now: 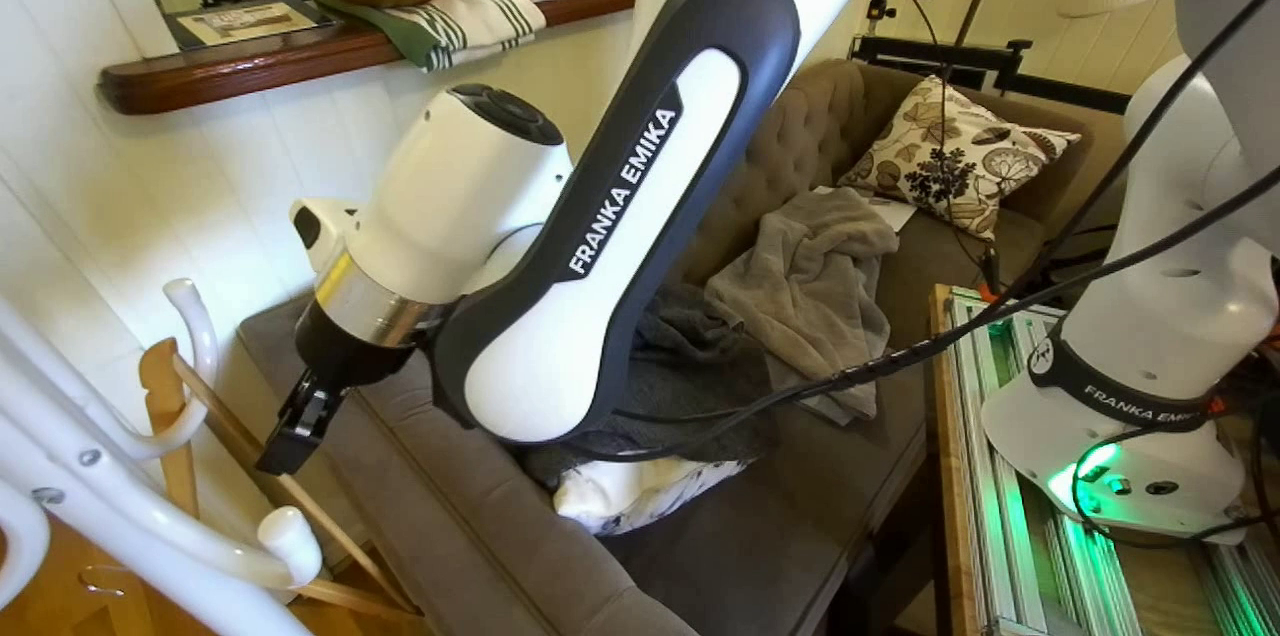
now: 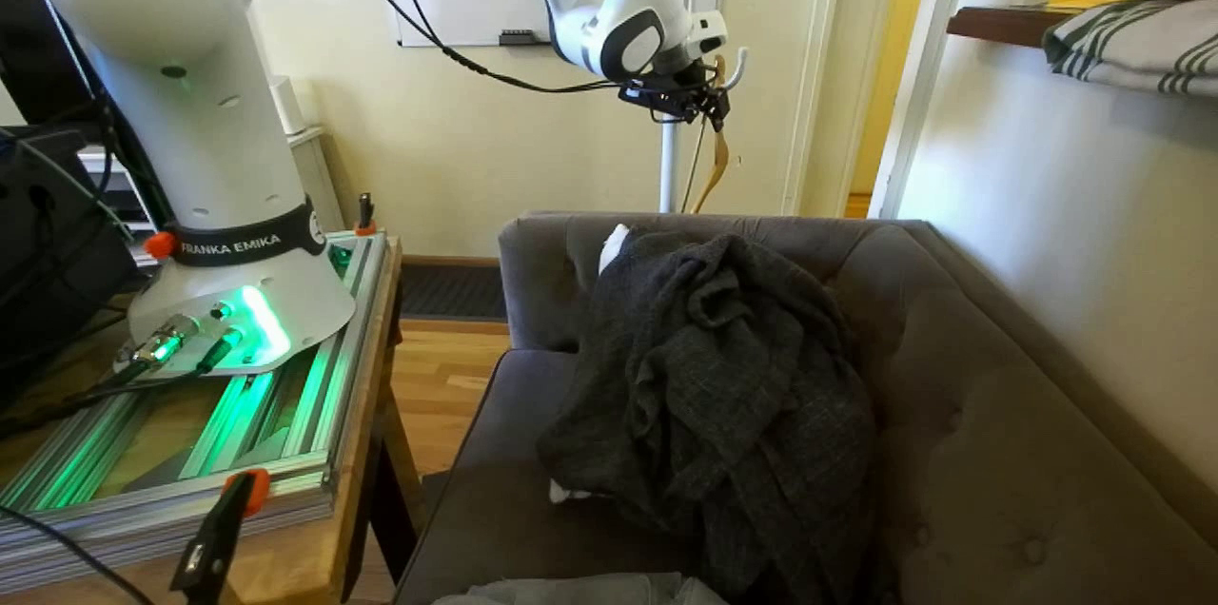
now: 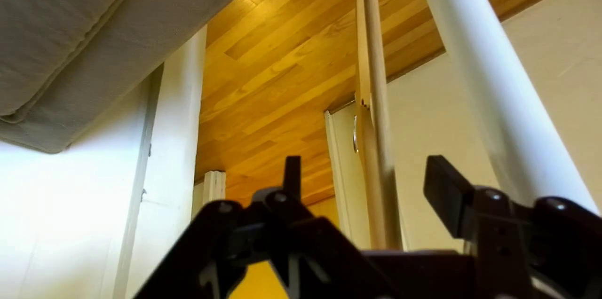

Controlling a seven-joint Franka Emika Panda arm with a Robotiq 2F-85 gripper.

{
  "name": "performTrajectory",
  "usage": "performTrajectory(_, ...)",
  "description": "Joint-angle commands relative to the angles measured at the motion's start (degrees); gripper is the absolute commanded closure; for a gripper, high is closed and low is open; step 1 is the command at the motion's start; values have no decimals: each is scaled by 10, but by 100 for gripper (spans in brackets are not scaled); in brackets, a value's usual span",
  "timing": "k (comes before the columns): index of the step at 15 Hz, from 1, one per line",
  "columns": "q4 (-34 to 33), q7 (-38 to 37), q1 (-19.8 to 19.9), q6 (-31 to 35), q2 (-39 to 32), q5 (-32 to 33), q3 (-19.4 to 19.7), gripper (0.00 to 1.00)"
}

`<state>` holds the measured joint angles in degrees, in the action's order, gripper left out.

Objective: Hang the clothing hanger higher on the coat rack

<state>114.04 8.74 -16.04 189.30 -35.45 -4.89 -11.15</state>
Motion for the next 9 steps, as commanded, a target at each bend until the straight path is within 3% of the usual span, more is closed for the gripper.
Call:
performTrajectory(1,-26,-33,-6,11,-20,27,5,62)
performTrajectory(4,-31,-37,-4,12,-24,30,2,72)
performTrajectory(6,-34,-39,1,12,-27,32,-6,72)
performTrajectory(7,-36,-39,3,11,-29,33,-10,63)
performTrajectory(9,-41,-39,6,13,-35,36,-16,65)
